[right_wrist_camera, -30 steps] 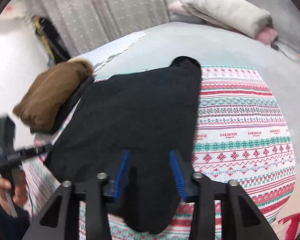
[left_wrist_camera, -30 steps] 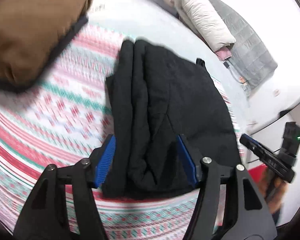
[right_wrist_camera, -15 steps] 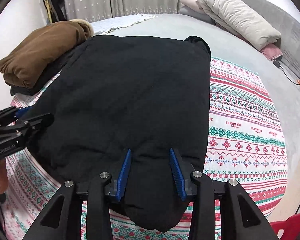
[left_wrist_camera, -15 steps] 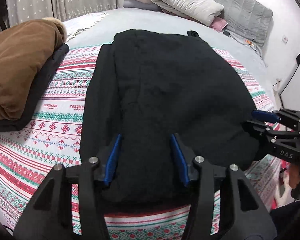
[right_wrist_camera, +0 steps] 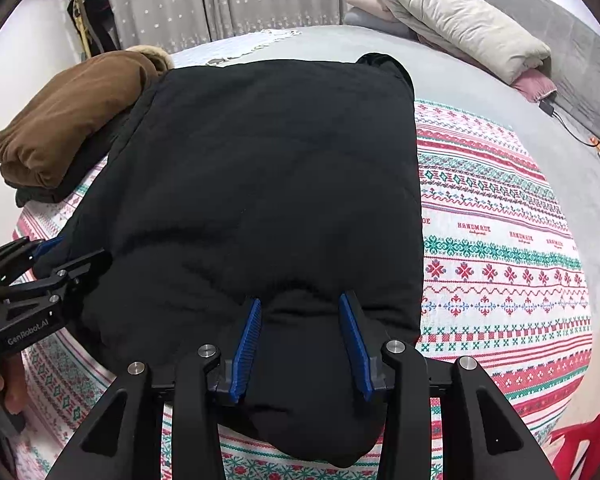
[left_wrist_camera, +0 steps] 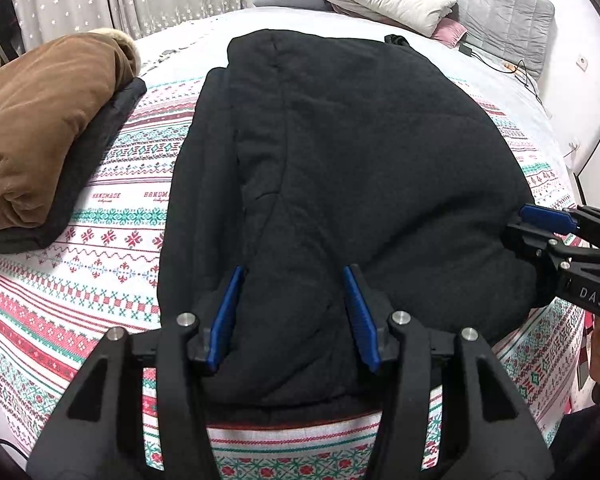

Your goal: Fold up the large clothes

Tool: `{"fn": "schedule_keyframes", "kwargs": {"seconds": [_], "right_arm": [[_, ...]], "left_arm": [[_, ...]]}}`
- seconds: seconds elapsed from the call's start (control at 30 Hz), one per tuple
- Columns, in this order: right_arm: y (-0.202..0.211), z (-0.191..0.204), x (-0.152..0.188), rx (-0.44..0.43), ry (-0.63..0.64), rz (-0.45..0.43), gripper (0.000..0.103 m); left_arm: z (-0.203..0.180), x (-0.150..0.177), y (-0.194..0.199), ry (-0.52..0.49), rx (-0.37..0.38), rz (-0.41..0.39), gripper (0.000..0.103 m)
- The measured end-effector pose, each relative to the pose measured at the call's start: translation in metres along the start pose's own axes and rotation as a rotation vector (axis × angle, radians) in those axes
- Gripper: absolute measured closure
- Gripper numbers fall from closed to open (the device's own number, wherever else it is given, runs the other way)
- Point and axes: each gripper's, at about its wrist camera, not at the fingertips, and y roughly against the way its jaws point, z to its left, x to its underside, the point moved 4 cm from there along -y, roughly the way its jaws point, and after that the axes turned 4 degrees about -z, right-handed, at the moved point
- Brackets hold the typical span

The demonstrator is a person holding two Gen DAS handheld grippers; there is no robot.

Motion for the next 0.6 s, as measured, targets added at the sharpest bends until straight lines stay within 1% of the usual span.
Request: {"fn": "schedule_keyframes", "kwargs": {"seconds": [0.1, 0.33, 0.43, 0.53, 0.57, 0.6], "right_arm": [[0.003, 0.004, 0.001, 0.026, -0.005, -0.003, 0.062], [0.013, 0.005, 0.008, 0.038, -0.022, -0.011, 0.062], [0.012, 0.004, 0.009, 0.050, -0.024, -0.016, 0.062], [0.019, 0.010, 0.009, 0.090, -0.021, -0.036, 0.061], [0.025, 0.014, 0.009, 0.100, -0.017, -0.045, 0.059], [0.029, 0.016, 0.009, 0.096, -0.023, -0.048, 0.054]], "left_arm": [[-0.001, 0.004, 0.003, 0.004, -0.005, -0.001, 0.048], [-0.001, 0.010, 0.008, -0.004, -0.007, -0.003, 0.048], [-0.003, 0.009, 0.008, -0.009, -0.024, -0.008, 0.048], [-0.004, 0.008, 0.010, -0.014, -0.036, -0.010, 0.048], [-0.004, 0.008, 0.011, -0.011, -0.036, -0.008, 0.048], [-0.004, 0.007, 0.012, -0.010, -0.033, -0.005, 0.048]]}}
